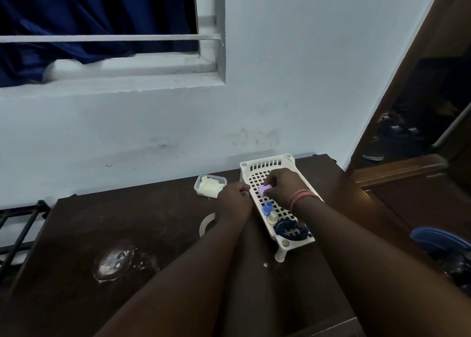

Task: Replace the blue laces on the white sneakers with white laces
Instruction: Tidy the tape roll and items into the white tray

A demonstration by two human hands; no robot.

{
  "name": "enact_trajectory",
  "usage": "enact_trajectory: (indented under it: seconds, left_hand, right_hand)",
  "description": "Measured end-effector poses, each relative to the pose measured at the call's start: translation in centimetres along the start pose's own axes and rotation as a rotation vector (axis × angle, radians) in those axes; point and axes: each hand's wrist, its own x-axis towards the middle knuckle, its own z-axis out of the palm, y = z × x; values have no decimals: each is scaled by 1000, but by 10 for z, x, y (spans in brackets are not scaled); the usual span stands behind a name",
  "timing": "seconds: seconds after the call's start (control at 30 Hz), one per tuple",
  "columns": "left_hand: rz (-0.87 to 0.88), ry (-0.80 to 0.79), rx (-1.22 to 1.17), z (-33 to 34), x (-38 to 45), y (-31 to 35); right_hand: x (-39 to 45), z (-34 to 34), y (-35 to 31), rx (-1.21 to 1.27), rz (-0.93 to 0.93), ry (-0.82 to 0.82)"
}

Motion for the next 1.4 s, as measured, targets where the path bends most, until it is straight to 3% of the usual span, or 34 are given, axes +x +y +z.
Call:
enact_trajectory:
  seconds: [0.3,0.5,0.63,0.73,0.87,1.03,1.23,1.4]
  left_hand:
    - [-28,148,34,-25,0,-23]
    - [-103,193,191,-47,-5,-39]
    - [-189,77,230,-59,-16,-47]
    - [-208,5,270,-62,-22,-55]
    - [-285,10,376,-62,-29,-60]
    - [-358,41,194,-72,-33,-42]
    - [-322,164,-56,-85,-23,-1]
    - [-242,156,-132,-70,-3,29]
  right_hand:
    - [6,17,-23,-360,16,-151]
    - [1,19,-23,-353,18,-148]
    - [-4,13,-32,-352,56,-66]
    - [-8,9,-37,-254,107,95]
    - [-28,21,-39,-88,-98,249]
    - [-45,46,-50,-99,-247,168]
    - [-40,37,-51,34,-79,166]
    - [-16,16,-36,175,118,241]
